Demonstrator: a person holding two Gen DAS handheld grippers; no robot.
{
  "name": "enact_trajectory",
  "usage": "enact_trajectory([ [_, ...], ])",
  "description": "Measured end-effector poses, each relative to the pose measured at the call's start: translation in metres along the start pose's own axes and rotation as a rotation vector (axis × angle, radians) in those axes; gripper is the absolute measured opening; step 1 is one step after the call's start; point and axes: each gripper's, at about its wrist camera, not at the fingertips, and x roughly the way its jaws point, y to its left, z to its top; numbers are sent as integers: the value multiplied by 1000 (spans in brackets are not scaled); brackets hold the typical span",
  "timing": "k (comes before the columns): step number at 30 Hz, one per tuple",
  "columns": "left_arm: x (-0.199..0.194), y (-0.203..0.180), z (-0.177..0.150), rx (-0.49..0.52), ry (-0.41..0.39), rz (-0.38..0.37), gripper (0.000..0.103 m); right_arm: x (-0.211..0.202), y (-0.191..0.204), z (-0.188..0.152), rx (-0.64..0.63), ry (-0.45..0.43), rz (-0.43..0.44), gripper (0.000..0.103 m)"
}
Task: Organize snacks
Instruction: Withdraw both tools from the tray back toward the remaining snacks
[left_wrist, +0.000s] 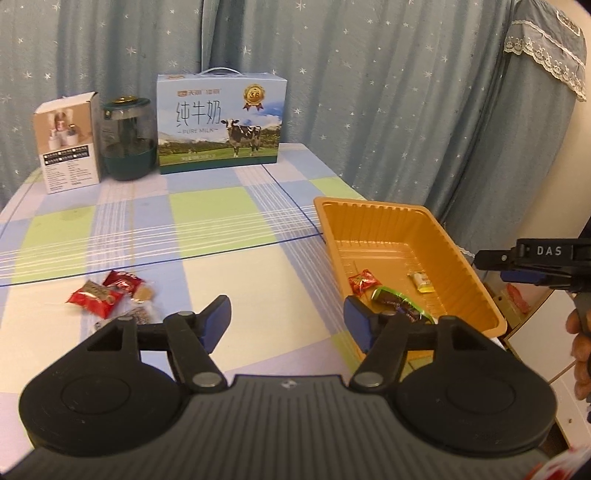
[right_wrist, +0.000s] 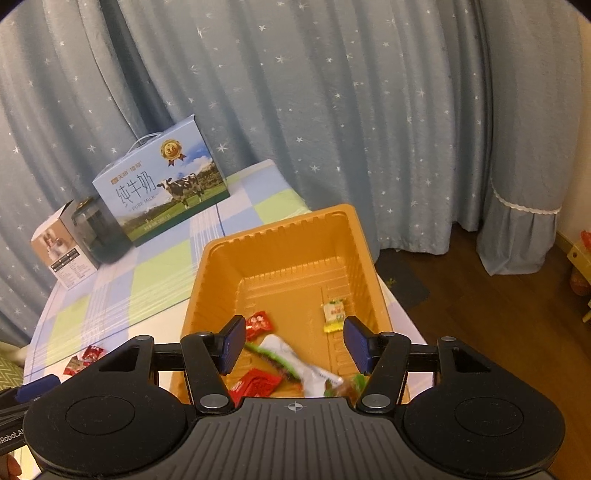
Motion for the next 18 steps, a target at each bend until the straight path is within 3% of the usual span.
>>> enact_trajectory([
  [18,-85,25,-12,-20,-44,50,83,-62,81,-42,-158,6,20,68],
])
